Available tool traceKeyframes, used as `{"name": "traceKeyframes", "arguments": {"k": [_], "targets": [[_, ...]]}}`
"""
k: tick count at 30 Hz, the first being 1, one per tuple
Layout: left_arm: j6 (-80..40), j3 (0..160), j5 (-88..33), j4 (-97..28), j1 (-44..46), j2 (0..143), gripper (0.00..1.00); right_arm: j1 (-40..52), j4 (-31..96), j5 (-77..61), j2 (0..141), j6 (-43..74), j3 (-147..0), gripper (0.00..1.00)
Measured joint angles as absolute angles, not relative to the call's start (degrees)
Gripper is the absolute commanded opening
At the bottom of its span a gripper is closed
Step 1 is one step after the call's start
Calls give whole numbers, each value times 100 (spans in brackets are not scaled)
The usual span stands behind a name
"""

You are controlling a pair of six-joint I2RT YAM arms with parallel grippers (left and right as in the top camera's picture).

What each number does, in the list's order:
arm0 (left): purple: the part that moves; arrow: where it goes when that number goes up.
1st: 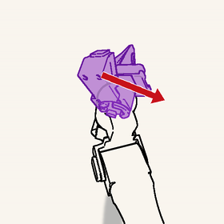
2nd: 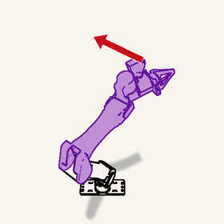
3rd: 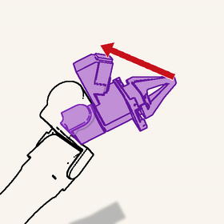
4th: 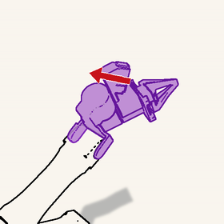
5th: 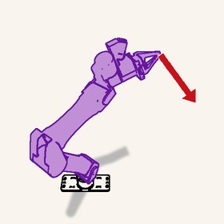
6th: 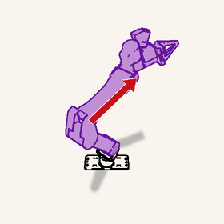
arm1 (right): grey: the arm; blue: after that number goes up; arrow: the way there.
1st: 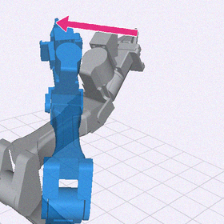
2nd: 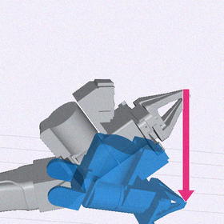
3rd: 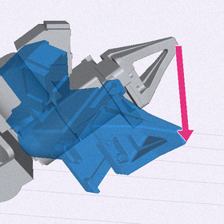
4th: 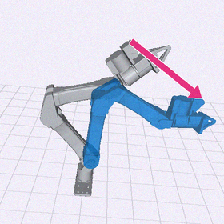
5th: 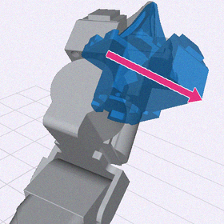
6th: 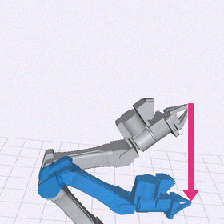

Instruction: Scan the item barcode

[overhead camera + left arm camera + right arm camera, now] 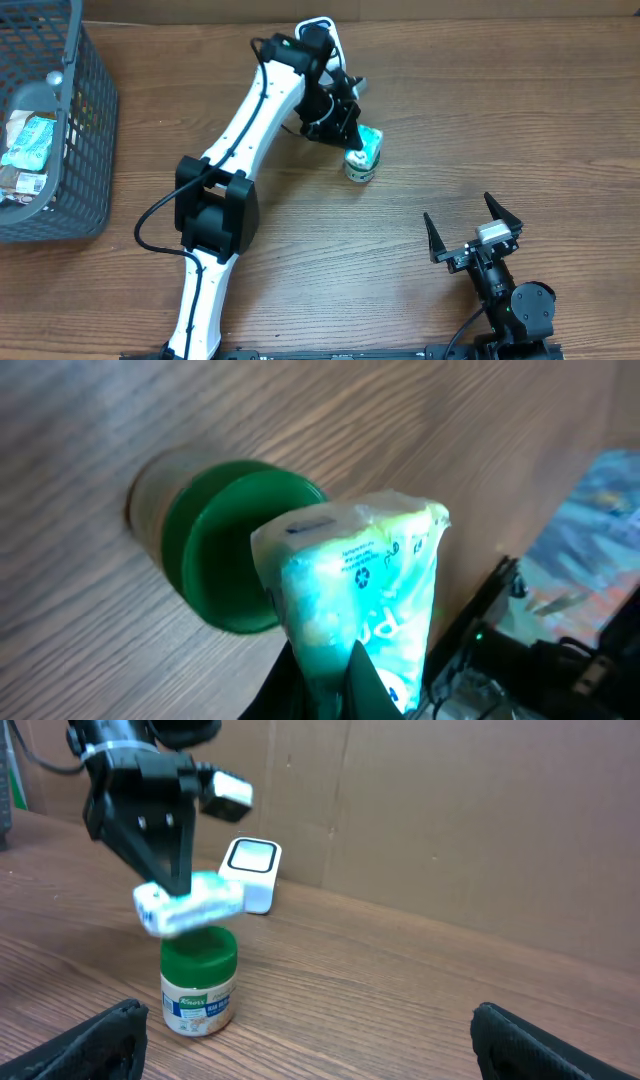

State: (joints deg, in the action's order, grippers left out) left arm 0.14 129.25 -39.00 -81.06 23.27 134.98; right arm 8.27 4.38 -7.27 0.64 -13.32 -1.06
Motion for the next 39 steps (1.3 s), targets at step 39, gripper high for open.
{"name": "traceKeyframes", "arguments": {"k": [39], "targets": [[-3461,9780,3542,-6777,2777,12672,4,829,436,-725,62,-1332,-106,100]]}}
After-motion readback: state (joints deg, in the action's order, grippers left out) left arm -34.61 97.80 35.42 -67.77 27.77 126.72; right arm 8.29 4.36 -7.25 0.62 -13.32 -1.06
